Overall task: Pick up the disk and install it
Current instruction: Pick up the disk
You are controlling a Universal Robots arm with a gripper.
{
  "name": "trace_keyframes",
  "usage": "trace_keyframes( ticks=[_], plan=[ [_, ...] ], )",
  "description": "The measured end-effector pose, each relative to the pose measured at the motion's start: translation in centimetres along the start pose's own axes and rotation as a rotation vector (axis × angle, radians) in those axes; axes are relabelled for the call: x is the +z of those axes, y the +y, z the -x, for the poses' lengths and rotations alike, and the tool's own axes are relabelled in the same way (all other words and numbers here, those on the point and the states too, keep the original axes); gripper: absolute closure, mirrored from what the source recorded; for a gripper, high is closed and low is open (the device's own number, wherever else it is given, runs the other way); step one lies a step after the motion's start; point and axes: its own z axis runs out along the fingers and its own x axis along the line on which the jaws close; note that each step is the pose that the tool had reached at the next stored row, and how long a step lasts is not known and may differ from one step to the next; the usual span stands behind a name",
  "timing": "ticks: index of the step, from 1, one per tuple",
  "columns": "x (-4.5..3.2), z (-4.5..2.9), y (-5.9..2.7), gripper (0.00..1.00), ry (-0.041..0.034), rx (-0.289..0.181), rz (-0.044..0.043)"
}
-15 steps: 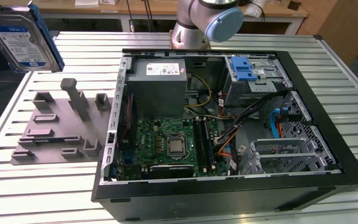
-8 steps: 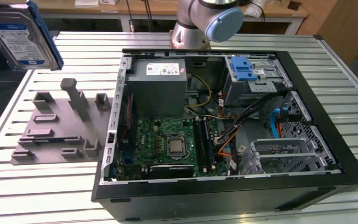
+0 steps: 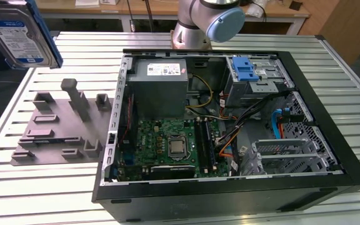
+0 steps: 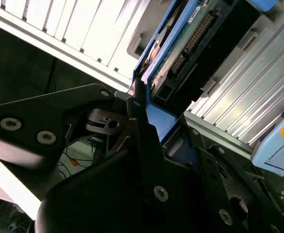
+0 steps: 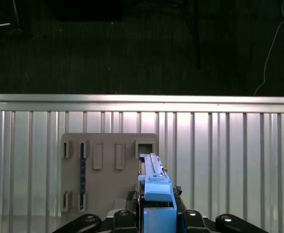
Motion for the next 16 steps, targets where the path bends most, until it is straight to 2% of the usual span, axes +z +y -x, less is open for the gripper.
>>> trace_keyframes(
  ticks=[16],
  plan=[
    [-1.15,0.03,0.02,0.64,0.0000,0.000,0.0000]
  ],
)
